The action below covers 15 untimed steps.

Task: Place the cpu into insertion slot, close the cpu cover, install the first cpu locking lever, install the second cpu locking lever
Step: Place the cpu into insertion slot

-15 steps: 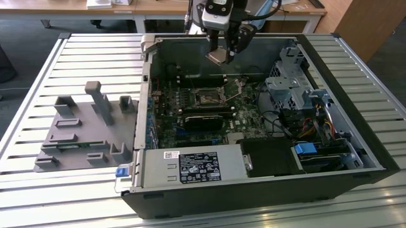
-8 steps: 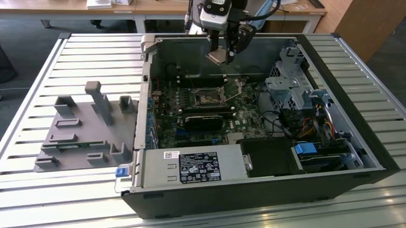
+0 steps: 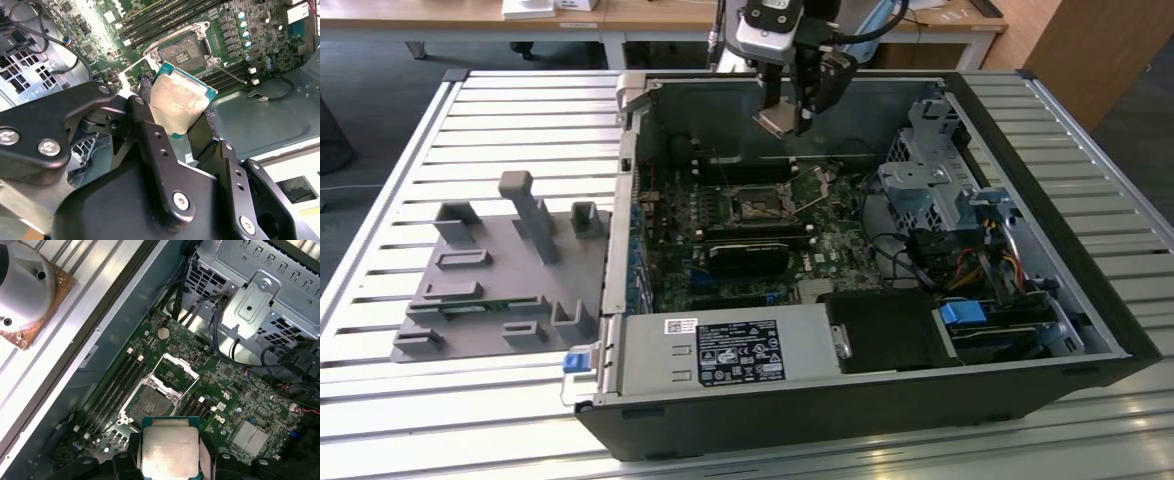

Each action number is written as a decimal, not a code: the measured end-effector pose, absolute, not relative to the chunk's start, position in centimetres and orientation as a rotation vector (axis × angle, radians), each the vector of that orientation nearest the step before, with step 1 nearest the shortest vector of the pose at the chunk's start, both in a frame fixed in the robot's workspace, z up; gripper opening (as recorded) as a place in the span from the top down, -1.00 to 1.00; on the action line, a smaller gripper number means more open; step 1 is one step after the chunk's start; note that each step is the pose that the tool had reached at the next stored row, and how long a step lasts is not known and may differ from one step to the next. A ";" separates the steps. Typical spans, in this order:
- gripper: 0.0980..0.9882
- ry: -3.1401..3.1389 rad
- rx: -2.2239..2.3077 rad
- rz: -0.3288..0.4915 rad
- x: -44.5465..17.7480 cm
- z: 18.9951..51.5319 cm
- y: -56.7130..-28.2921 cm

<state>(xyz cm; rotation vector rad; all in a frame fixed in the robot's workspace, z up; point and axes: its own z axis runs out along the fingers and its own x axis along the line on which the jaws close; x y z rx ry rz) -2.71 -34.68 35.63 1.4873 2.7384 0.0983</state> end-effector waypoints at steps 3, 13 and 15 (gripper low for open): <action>0.00 2.728 1.506 0.098 -2.7 35.6 -34.7; 0.00 2.687 1.574 0.095 -2.7 35.5 -34.7; 0.00 2.678 1.588 0.094 -2.7 35.5 -34.7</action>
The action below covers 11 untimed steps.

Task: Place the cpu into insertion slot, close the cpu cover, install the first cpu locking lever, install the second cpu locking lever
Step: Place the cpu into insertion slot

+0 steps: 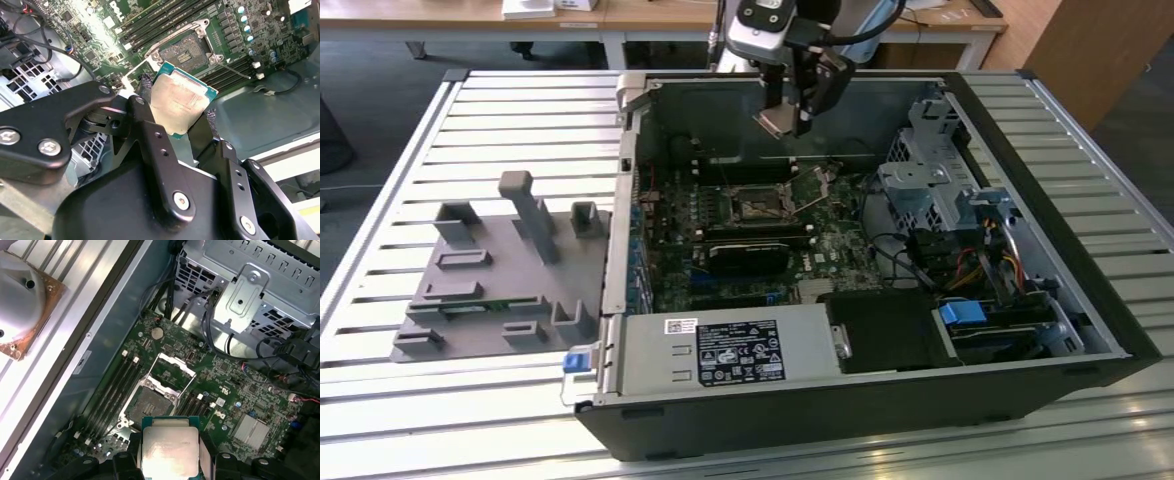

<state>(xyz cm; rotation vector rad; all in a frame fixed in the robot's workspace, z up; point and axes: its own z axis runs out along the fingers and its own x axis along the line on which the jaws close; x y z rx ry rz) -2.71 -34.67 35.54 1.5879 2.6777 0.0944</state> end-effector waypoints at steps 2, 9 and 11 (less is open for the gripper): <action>0.00 2.668 1.603 0.094 -2.7 35.5 -34.7; 0.00 2.634 1.656 0.092 -2.7 35.5 -34.6; 0.00 2.624 1.670 0.091 -2.7 35.5 -34.6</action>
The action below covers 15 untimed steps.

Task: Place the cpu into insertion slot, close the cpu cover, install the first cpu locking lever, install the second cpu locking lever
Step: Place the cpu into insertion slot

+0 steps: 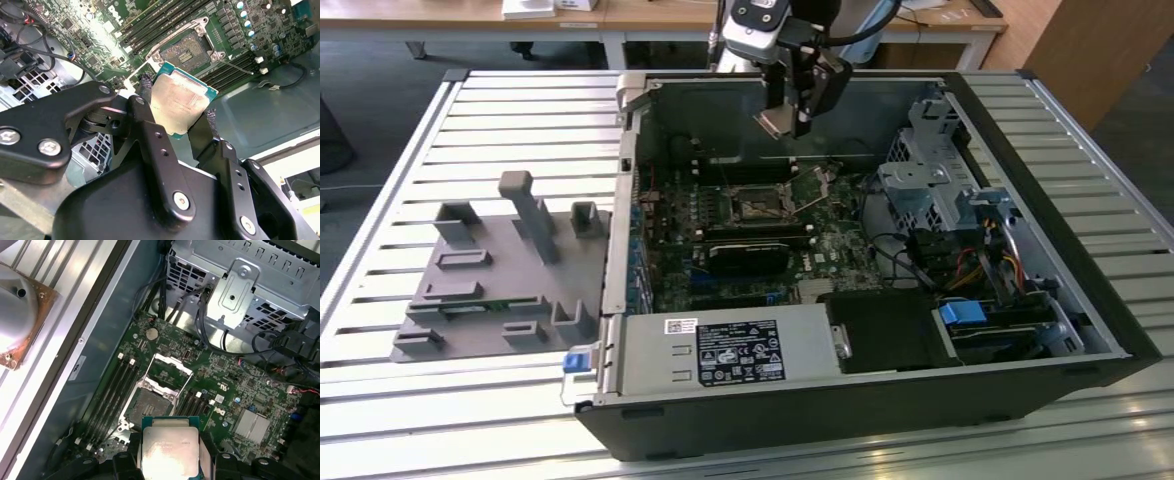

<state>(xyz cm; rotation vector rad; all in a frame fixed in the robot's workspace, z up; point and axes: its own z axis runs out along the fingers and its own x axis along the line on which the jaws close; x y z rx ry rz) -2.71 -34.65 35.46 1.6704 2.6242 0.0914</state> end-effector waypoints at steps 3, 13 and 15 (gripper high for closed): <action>0.00 2.609 1.693 0.091 -2.7 35.4 -34.6; 0.00 2.557 1.767 0.088 -2.7 35.4 -34.6; 0.00 2.546 1.782 0.087 -2.7 35.4 -34.6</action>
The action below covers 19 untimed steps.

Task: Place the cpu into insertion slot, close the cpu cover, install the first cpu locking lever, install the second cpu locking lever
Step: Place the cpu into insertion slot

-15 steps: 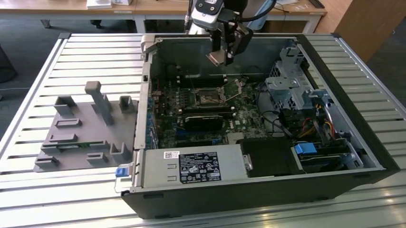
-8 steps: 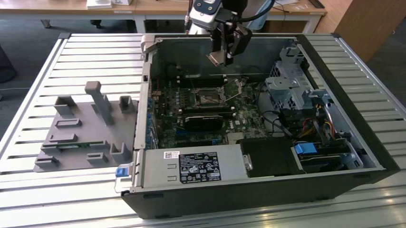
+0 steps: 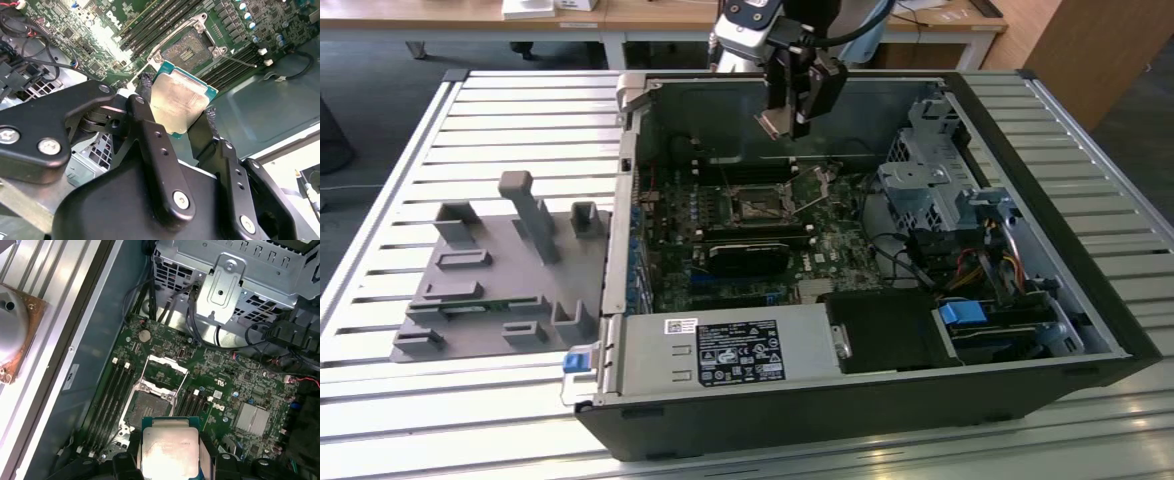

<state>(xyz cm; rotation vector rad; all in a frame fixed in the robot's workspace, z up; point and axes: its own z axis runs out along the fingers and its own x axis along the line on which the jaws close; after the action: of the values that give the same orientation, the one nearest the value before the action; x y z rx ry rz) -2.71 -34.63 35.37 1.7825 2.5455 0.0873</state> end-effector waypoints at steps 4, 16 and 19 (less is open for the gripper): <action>0.00 2.524 1.811 0.086 -2.7 35.3 -34.6; 0.00 2.458 1.897 0.084 -2.7 35.3 -34.6; 0.00 2.440 1.919 0.083 -2.7 35.3 -34.6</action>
<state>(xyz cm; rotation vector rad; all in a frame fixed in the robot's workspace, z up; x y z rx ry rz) -2.71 -34.60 35.25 1.9186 2.4402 0.0830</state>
